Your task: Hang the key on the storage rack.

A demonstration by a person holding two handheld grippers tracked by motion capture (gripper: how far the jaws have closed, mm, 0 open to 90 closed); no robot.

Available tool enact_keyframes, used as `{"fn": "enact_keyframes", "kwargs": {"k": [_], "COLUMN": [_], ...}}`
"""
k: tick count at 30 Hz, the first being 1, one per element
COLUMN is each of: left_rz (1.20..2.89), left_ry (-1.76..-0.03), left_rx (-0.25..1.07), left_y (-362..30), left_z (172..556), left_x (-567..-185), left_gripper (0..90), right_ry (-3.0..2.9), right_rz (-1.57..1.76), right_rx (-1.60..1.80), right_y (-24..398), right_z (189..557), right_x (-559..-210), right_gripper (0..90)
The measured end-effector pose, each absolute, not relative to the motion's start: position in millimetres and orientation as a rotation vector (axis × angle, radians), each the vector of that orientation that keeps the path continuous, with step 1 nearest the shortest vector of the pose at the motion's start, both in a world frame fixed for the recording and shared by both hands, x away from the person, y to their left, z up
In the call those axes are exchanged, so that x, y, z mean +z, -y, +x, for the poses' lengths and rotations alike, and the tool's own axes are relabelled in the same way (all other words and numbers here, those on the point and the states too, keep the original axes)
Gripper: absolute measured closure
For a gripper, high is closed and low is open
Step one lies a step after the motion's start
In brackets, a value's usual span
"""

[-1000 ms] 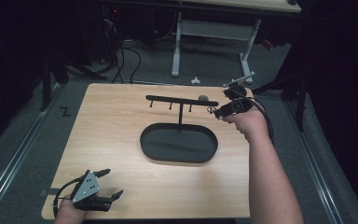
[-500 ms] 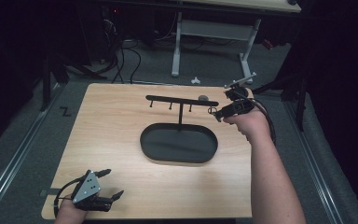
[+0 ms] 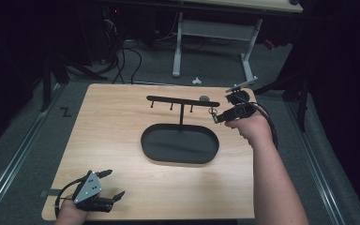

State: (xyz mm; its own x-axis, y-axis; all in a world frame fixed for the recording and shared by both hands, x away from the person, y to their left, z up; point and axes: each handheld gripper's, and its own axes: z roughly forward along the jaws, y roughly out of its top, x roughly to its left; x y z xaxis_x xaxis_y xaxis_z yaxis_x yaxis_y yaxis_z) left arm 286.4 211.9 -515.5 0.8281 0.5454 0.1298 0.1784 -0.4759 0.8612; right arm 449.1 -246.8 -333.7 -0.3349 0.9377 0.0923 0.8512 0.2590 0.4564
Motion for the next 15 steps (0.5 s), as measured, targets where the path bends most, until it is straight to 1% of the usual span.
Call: {"fn": "enact_keyframes", "kwargs": {"k": [8, 15], "left_rz": [2.059, 2.061], "left_ry": [-0.528, -0.526], "left_rx": [0.487, 0.484], "left_y": [-210.7, -209.6], "left_z": [286.8, 286.9], "left_x": [-515.8, -516.1], "left_gripper": [15.3, 15.3], "right_ry": [-2.342, -2.342], "right_rz": [1.66, 1.631], "right_rx": [0.631, 0.627], "right_y": [245.5, 245.0], "right_z": [440.4, 429.8], "right_x": [-338.3, -350.0], "right_gripper": [64.1, 61.3]}}
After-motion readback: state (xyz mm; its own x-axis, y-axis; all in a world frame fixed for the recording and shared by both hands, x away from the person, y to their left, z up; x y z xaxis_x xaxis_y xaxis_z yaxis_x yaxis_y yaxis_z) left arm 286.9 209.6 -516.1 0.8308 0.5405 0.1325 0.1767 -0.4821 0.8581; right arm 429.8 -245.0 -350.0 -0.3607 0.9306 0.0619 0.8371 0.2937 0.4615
